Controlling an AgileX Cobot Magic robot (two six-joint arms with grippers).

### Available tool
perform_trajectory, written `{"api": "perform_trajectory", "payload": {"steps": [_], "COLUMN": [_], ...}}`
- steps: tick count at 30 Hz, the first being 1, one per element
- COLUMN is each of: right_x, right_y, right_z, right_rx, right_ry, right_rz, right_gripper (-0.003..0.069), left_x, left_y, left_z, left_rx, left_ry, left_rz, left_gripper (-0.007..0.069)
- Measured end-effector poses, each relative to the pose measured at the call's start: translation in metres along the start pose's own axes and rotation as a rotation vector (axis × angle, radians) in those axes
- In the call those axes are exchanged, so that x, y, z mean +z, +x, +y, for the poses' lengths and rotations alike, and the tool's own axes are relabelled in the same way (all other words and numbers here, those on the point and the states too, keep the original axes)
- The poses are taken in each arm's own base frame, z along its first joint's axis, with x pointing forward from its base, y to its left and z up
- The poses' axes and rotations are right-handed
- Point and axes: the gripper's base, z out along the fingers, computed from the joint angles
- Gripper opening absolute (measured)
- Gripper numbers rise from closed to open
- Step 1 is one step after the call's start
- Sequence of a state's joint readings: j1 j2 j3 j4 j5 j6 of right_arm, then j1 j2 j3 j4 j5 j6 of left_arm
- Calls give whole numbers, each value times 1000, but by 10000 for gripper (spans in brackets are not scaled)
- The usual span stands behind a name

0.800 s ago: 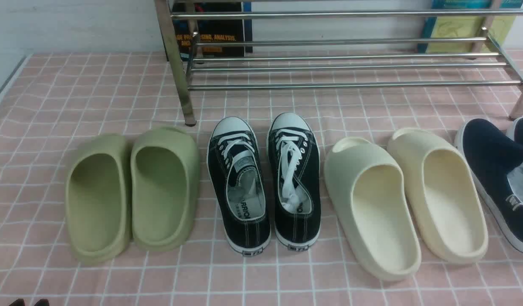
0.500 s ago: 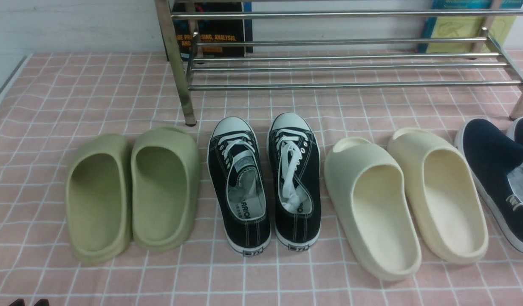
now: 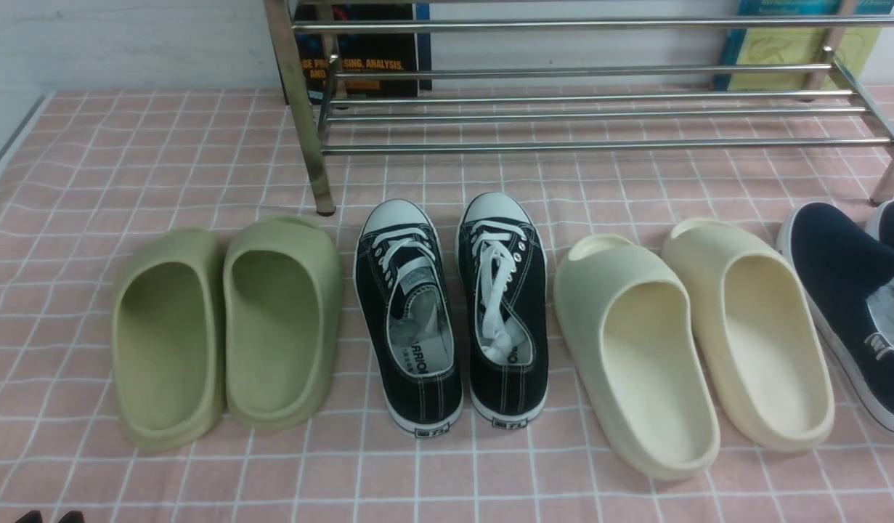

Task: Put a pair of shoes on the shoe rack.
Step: Use the right arm to grab the shoe closest to it

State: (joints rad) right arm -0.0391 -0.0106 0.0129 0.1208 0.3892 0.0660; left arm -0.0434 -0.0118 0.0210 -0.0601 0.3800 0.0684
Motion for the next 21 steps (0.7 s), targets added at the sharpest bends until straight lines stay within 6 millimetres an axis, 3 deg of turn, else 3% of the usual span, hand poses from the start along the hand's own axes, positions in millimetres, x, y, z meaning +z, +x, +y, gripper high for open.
{"api": "perform_trajectory", "payload": {"steps": [14,18,21], "right_x": [0,0,-4], "right_y": [-2,-10,-28], "right_z": [0,0,1], "right_rx": [-3,-3,-3], "right_ry": [-1,-7,-20], "right_rz": [-34,-142,-335], "right_gripper": [90,92,93], "left_x": [0,0,0], "left_y": [0,0,0], "left_z": [0,0,0], "left_rx": [0,0,0], "left_ry": [0,0,0], "left_rz": [0,0,0], "left_gripper": [239,239,239]}}
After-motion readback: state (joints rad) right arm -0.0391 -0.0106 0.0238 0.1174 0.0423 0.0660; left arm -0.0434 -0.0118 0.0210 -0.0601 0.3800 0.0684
